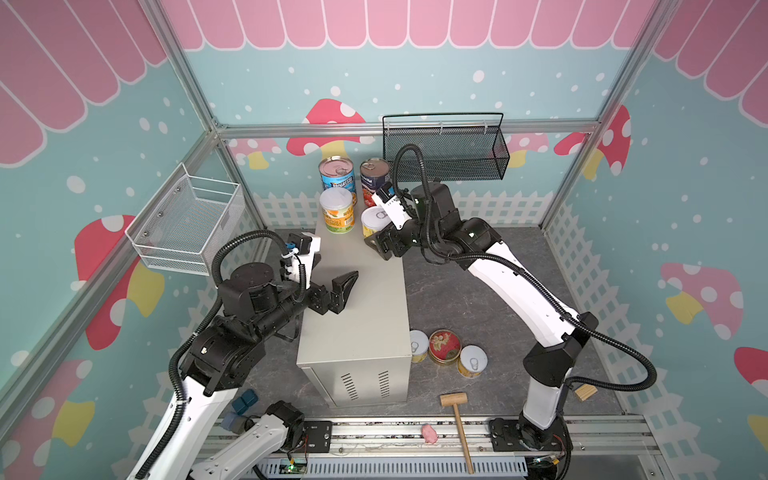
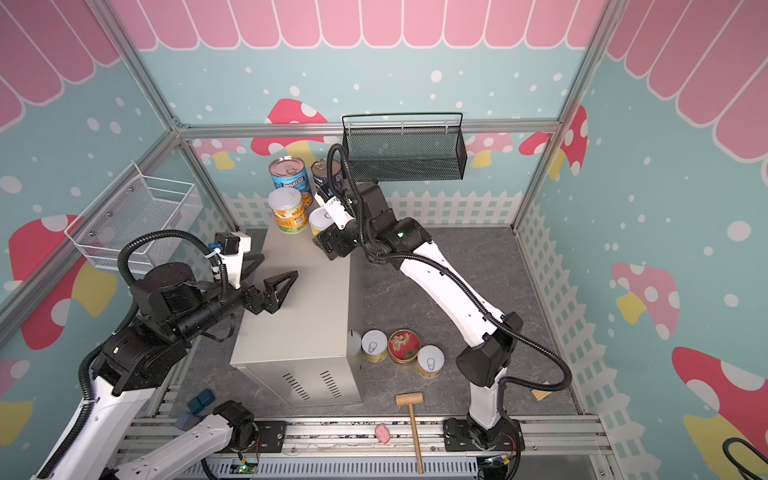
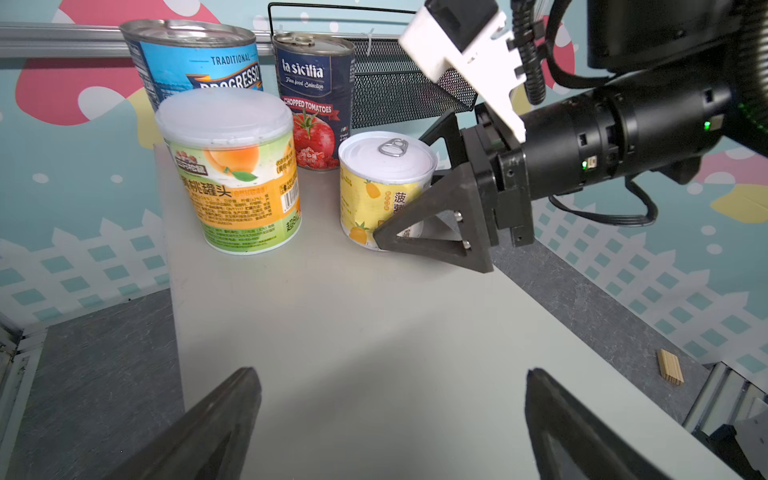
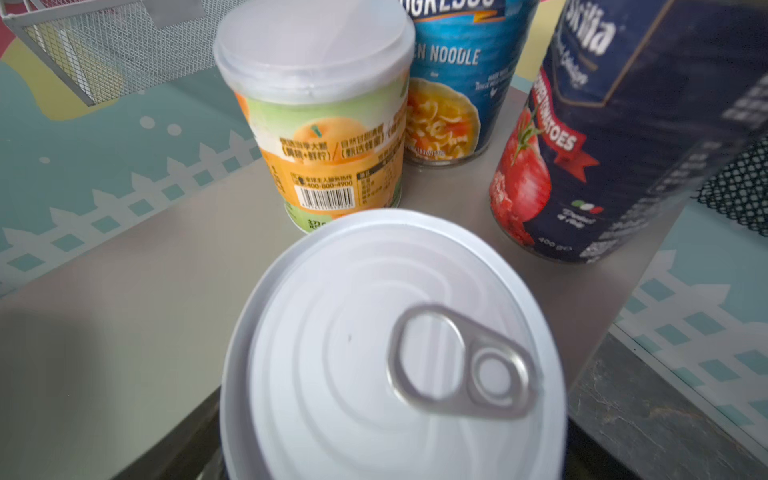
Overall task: Place and organize the canned foods onto the counter
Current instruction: 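Lower the yellow can with the right gripper beside the orange-labelled cup, then set the yellow can upright in front of the tomato can with the right gripper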
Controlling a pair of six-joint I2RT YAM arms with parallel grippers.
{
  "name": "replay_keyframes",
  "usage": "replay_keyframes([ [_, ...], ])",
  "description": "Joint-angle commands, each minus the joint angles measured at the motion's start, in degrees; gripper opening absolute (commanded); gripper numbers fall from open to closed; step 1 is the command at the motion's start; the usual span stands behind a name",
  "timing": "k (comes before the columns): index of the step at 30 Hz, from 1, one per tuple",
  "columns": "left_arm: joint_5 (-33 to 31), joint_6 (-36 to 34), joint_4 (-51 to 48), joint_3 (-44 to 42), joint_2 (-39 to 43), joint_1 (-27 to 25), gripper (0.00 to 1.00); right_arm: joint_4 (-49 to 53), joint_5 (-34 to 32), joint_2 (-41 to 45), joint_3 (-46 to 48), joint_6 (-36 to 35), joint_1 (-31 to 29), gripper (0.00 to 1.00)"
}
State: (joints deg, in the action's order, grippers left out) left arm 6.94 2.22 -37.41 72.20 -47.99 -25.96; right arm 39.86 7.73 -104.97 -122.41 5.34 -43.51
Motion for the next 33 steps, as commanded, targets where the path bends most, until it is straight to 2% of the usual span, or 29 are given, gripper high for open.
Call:
replay_keyframes([
  [1, 1.22, -0.09, 2.24, -1.26, -0.15, -0.06, 1.0, -4.63, -1.75, 3.47, 2.5, 1.24, -0.48, 0.89],
  [10, 2.81, -0.99, 2.58, -1.87, -0.7, -0.41, 1.0, -12.09, -3.31, 8.08, 12.57, 3.36, -1.01, 0.87],
  [16, 2.89, -1.42, 3.01, -2.48, 0.17, -0.41, 1.0, -14.16, -3.46, 7.78, 12.53, 3.7, -0.97, 0.85],
  [22, 2.95, -1.86, 3.52, -3.91, 1.39, -0.42, 1.0, -15.99, -4.73, 6.79, 12.58, 4.57, -0.97, 0.77],
  [33, 2.43, -2.13, 4.01, -4.75, 2.13, -0.5, 1.0, -17.42, -5.96, 5.05, 11.5, 4.28, -0.97, 0.69],
])
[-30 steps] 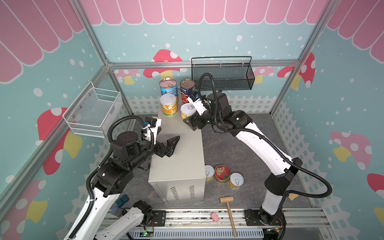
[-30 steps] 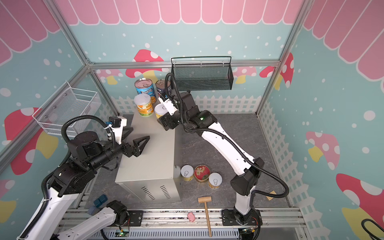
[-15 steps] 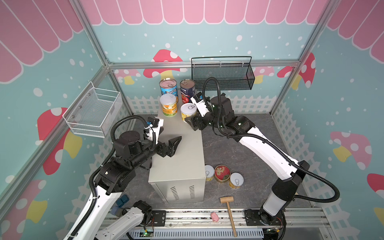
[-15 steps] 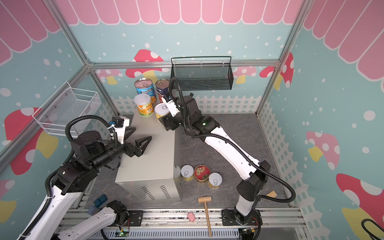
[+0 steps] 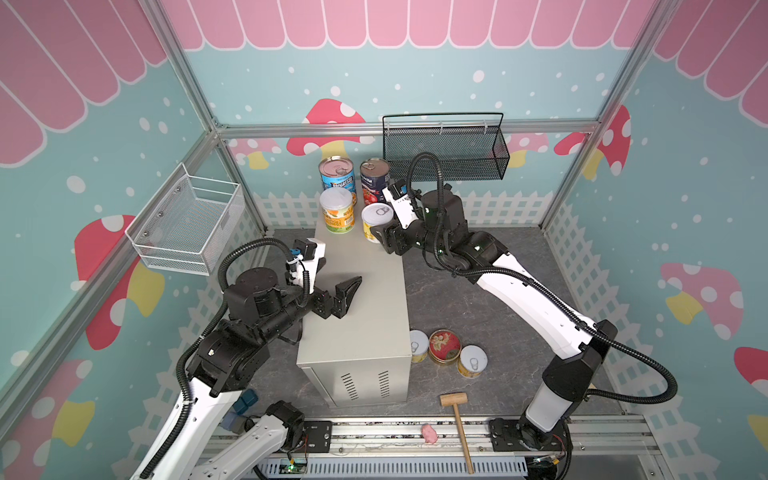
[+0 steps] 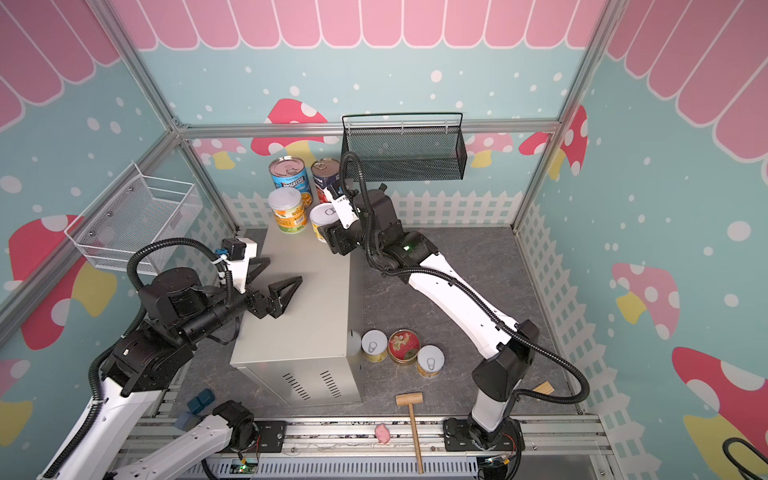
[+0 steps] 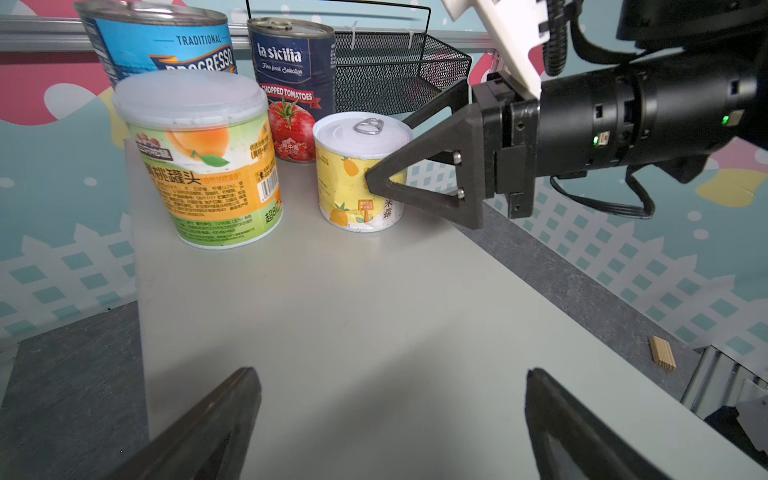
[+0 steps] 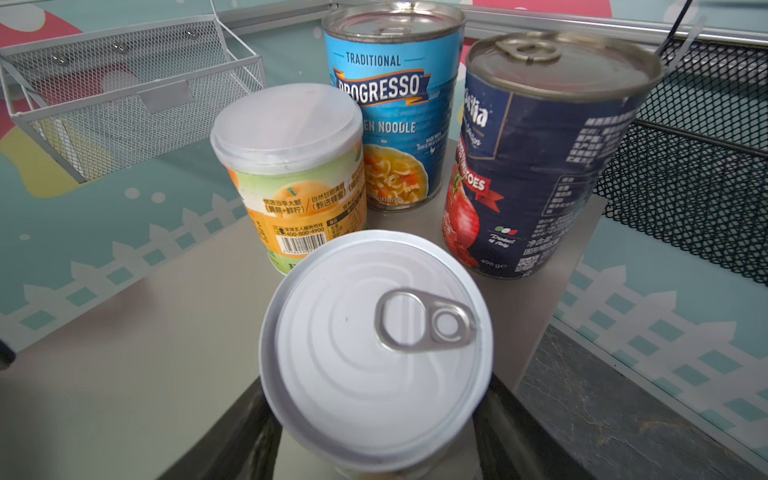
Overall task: Place and organize the canned foods onto the counter
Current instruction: 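Set the yellow can upright in front of the tomato can with the right gripper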
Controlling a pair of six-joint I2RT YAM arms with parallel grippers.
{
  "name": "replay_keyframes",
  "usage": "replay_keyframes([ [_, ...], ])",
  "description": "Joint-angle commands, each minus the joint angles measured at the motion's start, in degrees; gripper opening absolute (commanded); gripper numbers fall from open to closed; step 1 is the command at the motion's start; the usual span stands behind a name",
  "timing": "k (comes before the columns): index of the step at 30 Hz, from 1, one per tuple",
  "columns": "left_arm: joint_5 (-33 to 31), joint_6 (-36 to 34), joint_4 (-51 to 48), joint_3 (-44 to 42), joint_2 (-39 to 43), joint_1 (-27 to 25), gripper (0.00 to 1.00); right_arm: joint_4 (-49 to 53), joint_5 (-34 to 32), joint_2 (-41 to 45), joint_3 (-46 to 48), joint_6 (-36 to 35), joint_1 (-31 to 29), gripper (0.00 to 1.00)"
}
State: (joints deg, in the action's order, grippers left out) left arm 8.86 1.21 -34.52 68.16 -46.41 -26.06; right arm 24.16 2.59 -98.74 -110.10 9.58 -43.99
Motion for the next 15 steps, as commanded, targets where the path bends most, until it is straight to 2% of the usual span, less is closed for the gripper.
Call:
replay_keyframes([
  [1, 0.54, -1.15, 1.12, -0.7, 0.53, -0.39, 1.0, -1.9, -0.9, -1.33, -0.81, -0.05, -0.49, 0.68],
  [10, 0.37, -1.32, 1.29, -0.51, 0.11, -0.62, 1.0, -2.13, -1.89, -2.85, -2.0, -0.27, -0.48, 0.68],
  [15, 0.37, -1.4, 1.25, -0.31, -0.19, -0.83, 1.0, -2.5, -1.64, -3.19, -2.62, 0.04, -0.49, 0.82],
])
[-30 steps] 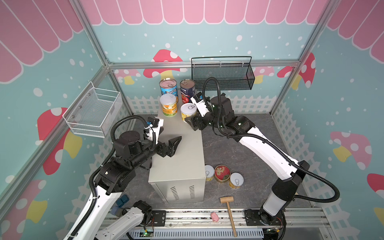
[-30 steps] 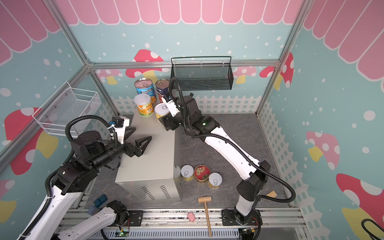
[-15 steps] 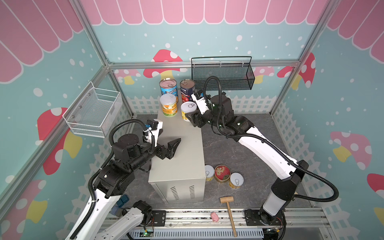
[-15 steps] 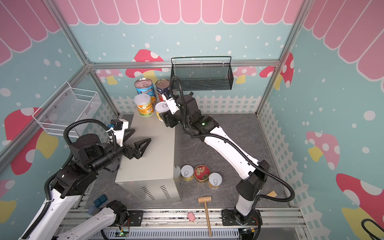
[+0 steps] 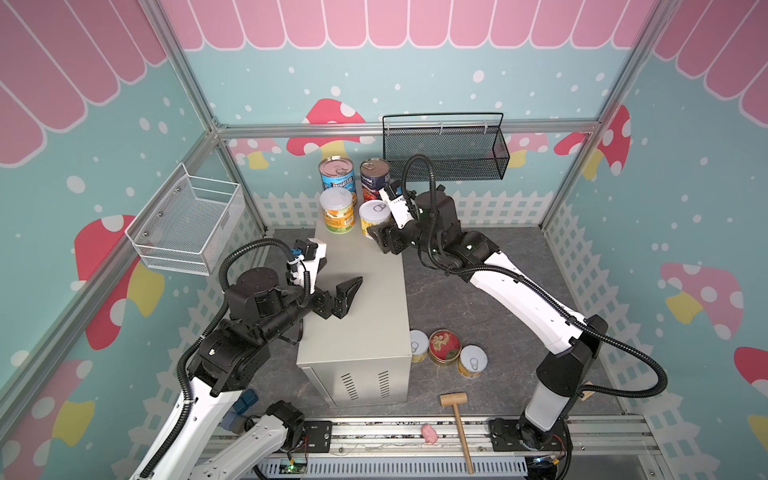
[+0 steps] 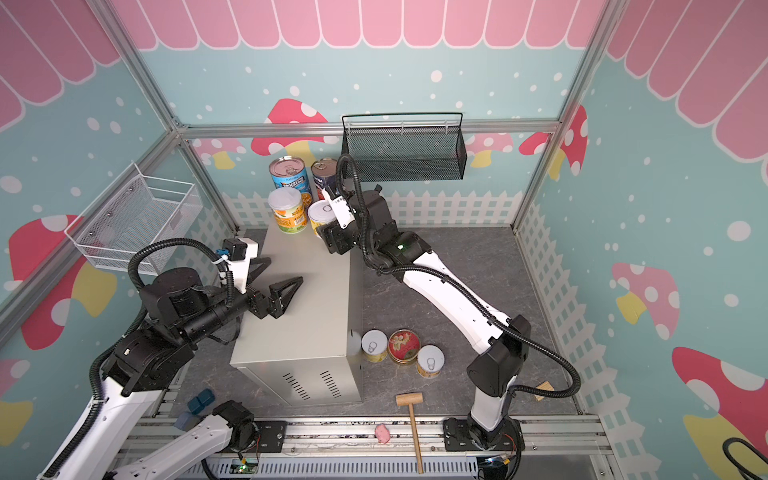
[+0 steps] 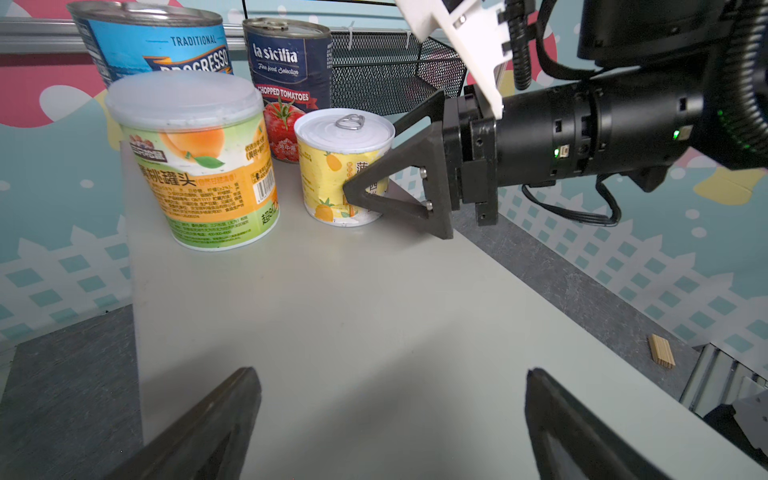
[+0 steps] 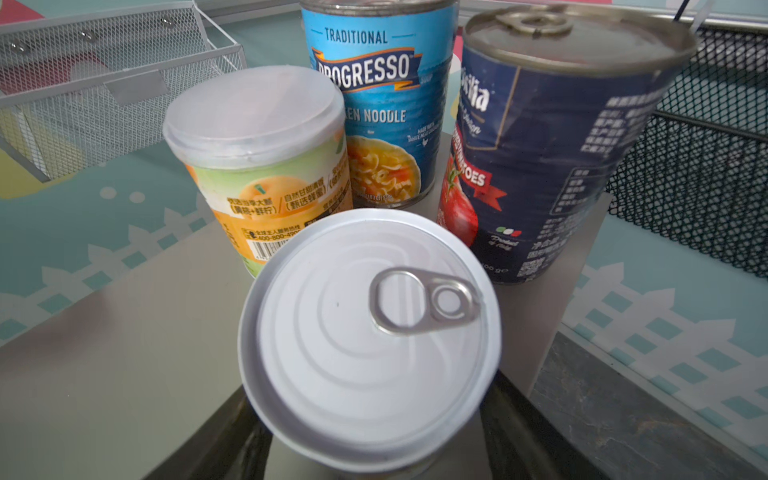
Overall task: Place and organize the canned foods onto the counter
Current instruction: 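Set the yellow can upright in front of the tomato can with the right gripper, then open the right gripper and draw it back from the yellow can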
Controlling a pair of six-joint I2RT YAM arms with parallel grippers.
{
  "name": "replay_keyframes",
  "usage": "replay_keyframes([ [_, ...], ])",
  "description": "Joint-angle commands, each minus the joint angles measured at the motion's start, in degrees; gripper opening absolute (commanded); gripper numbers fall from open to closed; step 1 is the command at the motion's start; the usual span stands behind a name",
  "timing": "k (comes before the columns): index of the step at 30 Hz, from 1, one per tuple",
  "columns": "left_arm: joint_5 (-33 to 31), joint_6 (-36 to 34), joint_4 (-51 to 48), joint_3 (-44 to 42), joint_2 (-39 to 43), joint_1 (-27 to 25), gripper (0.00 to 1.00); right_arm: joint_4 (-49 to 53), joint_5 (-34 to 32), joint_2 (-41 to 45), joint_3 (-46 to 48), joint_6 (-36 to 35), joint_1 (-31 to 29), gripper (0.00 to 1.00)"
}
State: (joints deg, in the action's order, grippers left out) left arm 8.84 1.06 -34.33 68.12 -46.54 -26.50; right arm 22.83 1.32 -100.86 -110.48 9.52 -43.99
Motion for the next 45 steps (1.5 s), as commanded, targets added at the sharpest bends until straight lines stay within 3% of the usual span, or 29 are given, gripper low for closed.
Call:
replay_keyframes([
  [1, 0.39, -1.24, 1.06, -0.19, -0.02, -0.39, 1.0, -1.43, -0.56, -1.17, -2.34, 0.3, -0.44, 0.84],
  [8, 0.07, -1.59, 1.1, -0.1, 0.01, -0.64, 1.0, -2.51, -1.49, -2.82, -3.68, 1.53, -0.48, 0.85],
  [23, -0.43, -2.11, 1.03, -0.33, 0.84, -1.05, 1.0, -4.15, -4.73, -3.92, -3.52, 2.52, -0.4, 0.73],
  [45, -1.28, -2.55, 1.07, -0.42, 1.01, -1.36, 1.0, -5.19, -6.38, -3.38, -1.7, 1.56, -0.4, 0.71],
])
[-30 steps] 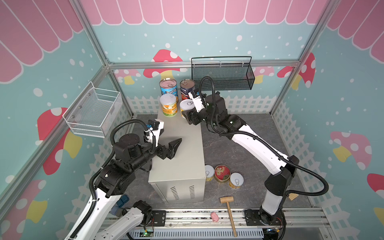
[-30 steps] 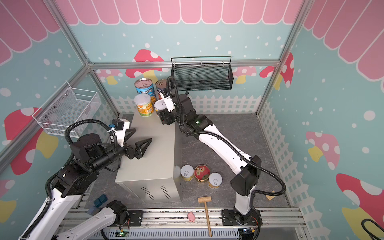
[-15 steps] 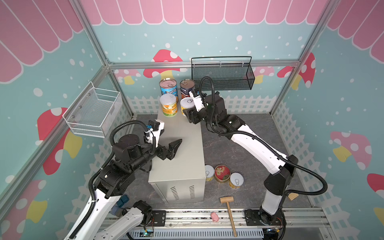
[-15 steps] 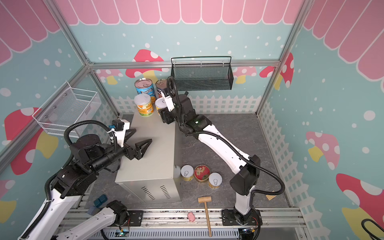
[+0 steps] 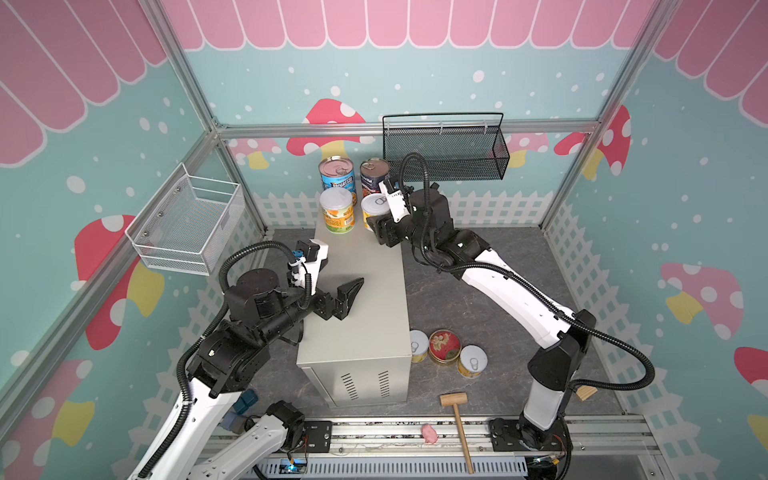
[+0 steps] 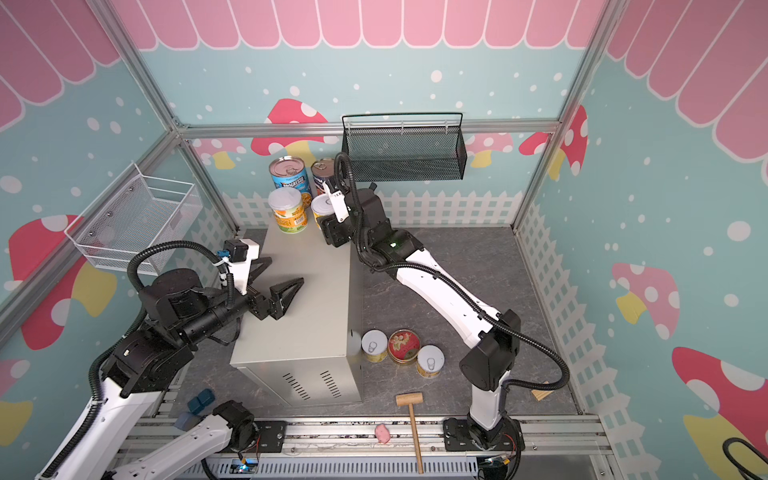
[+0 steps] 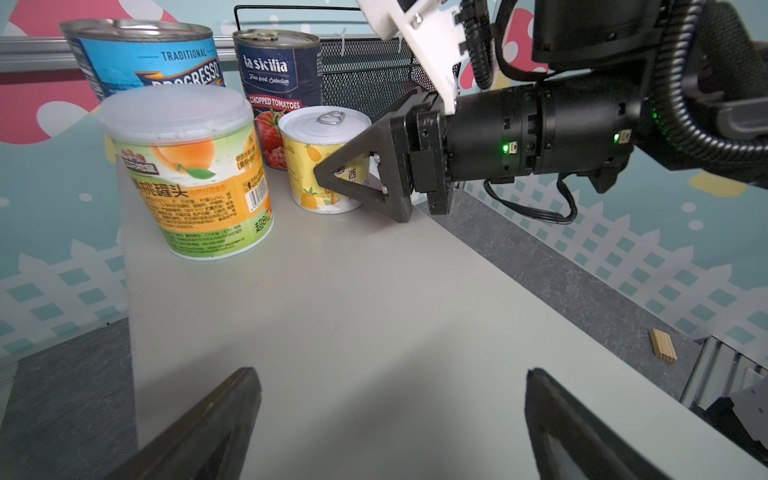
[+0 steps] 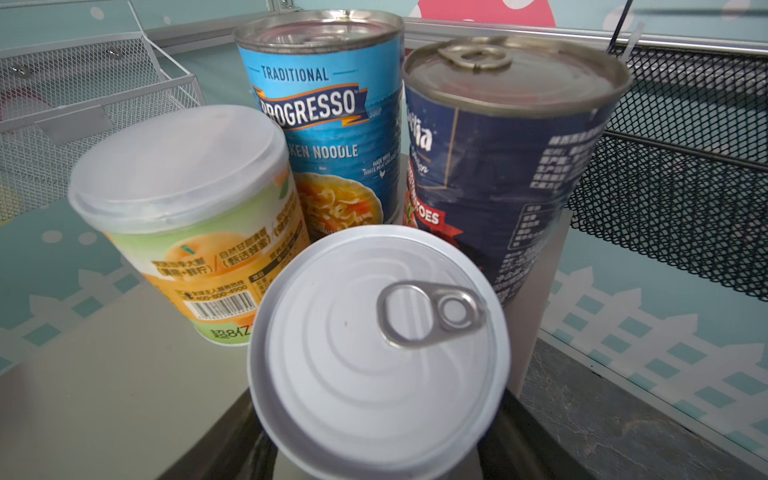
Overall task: Place and organize the canned foods onto the counter
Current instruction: 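Open the right gripper and draw it back from the yellow can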
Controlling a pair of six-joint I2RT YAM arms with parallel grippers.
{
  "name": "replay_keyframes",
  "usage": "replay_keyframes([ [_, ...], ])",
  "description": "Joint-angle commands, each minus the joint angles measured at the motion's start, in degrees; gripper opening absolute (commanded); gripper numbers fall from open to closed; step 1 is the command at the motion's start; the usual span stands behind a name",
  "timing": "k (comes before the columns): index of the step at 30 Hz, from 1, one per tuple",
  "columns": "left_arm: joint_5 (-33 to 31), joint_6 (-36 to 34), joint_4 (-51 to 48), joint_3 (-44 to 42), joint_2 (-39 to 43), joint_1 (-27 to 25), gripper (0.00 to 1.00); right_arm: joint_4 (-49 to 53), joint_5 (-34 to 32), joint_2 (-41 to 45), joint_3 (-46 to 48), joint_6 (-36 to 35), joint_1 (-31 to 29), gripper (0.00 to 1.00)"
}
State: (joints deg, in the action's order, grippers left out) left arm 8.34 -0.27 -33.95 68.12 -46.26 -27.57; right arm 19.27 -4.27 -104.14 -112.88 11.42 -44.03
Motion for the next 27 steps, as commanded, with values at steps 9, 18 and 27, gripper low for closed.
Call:
replay_keyframes([
  [9, -0.69, -1.21, 0.73, -0.44, 0.64, -0.27, 1.0, -1.79, 0.79, 0.57, 0.84, -0.85, -0.35, 0.78],
  [18, -0.7, -1.14, 0.72, -0.3, 0.37, -0.28, 1.0, -1.93, -0.79, 7.48, 8.09, -1.01, -0.35, 0.89],
  [27, -1.26, -1.34, 0.02, 0.44, 0.21, -0.72, 1.0, -1.23, -8.62, 22.23, 24.44, -0.12, -0.14, 0.99],
])
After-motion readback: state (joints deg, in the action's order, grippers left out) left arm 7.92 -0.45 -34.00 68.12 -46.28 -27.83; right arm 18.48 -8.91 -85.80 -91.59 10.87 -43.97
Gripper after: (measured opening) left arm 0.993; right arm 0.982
